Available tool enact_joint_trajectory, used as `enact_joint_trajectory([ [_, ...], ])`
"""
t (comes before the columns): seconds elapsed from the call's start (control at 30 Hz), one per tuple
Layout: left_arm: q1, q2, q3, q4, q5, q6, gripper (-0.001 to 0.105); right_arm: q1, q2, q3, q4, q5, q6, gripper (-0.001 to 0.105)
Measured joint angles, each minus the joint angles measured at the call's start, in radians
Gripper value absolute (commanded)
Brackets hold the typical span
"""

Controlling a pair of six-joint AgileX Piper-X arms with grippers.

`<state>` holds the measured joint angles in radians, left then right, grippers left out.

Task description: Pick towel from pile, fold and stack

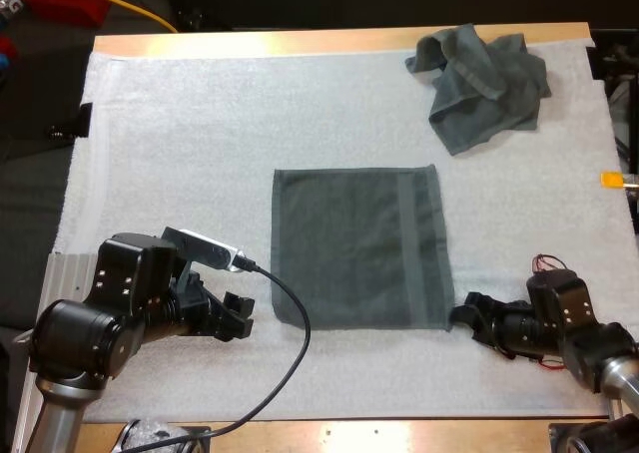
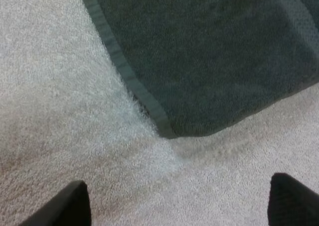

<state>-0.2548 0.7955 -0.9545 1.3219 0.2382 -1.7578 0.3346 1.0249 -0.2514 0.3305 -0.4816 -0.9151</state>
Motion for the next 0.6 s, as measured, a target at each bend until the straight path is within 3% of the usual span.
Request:
enact_joint_trajectory([
  [0.6,0.000,0.000,0.000,-0.009,0.000,0.000,0.069,-0.002,0.214,-0.011,-0.192,-0.129,0.018,0.055],
])
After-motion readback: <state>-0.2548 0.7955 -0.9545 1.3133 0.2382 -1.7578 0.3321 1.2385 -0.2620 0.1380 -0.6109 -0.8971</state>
